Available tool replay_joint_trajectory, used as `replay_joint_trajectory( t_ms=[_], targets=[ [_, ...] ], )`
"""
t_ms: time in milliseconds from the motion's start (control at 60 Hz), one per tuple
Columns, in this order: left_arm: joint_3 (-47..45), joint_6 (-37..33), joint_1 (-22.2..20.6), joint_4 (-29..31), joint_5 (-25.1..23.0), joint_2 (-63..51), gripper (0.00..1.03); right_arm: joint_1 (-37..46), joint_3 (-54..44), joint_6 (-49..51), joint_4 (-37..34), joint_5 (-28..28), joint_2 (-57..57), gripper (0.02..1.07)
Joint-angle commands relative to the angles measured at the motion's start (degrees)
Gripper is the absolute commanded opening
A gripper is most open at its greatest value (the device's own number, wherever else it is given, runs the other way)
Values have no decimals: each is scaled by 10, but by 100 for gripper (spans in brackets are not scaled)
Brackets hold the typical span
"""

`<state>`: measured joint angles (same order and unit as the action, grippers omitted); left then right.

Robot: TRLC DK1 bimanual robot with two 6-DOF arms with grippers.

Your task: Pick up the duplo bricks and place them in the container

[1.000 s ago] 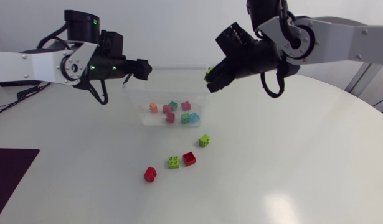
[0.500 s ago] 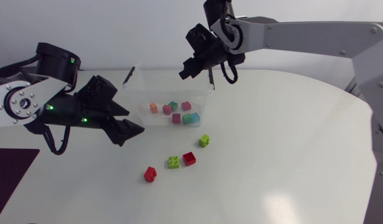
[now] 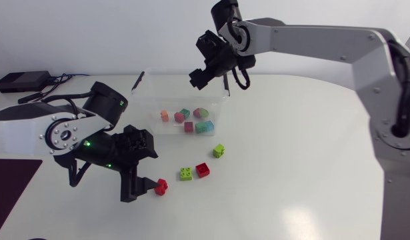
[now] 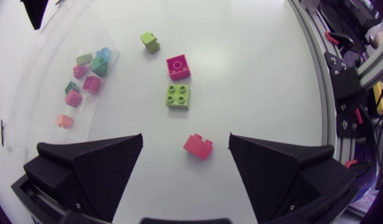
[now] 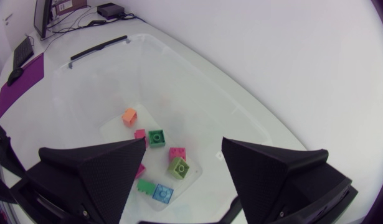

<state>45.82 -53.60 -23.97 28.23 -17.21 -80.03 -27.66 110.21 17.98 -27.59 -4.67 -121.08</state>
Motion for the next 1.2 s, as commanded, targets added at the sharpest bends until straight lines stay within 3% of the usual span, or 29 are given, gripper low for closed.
replay_joint_trajectory(
  t_ms=[0, 183, 550, 767, 883, 967, 1183],
  targets=[
    [-12, -59, -6, 11, 5, -20, 96, -2, -78, -13, 16, -3, 79, 97],
    [9, -141, -9, 36, 18, -66, 95, 2, -279, 5, 45, -28, 225, 97],
    [55, -188, -28, 46, 44, -157, 91, 9, -485, -29, 122, -23, 290, 97],
    [74, -197, -24, 46, 46, -188, 68, 4, -530, -65, 156, -1, 269, 97],
    [78, -193, -26, 46, 45, -188, 51, -6, -533, -74, 163, 8, 247, 97],
    [78, -191, -26, 46, 43, -188, 31, -13, -527, -74, 163, 12, 226, 97],
    [59, -176, -16, 50, 27, -146, 26, -33, -506, -87, 172, 28, 170, 96]
  ],
)
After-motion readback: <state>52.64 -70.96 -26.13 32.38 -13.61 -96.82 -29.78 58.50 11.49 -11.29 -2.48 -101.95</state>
